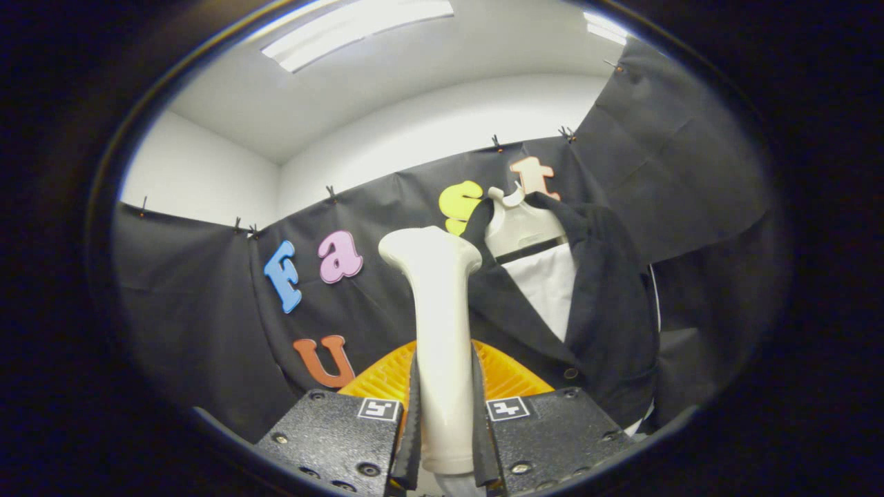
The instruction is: Iron the clothes twice with a garment steamer, once on the left side and once on the right side.
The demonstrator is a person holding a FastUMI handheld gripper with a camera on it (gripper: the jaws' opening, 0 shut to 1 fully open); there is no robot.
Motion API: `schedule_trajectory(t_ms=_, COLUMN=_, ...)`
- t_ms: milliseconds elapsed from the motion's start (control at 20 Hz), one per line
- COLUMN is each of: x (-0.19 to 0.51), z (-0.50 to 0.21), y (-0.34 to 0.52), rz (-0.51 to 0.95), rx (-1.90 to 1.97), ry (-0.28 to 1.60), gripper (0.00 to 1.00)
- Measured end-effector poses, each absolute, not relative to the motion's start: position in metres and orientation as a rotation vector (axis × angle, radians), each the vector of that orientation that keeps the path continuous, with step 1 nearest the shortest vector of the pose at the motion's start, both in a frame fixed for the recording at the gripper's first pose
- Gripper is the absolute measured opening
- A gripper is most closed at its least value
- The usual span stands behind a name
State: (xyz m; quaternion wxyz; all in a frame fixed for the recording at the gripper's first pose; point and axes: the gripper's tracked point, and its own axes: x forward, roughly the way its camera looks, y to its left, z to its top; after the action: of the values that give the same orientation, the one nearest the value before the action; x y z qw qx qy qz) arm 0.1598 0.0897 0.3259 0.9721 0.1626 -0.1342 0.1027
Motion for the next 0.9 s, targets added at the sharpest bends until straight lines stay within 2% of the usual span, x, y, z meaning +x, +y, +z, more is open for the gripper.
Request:
schedule_trajectory(t_ms=250, x=0.185, z=0.332, y=0.062, rz=0.118, rx=0.223, ry=-0.304, gripper=0.33)
schedule_trajectory(t_ms=550, x=0.214, z=0.307, y=0.057, rz=0.017, rx=0.114, ry=-0.269, gripper=0.32)
schedule_trajectory(t_ms=900, x=0.225, z=0.274, y=0.067, rz=-0.026, rx=0.031, ry=-0.216, gripper=0.33)
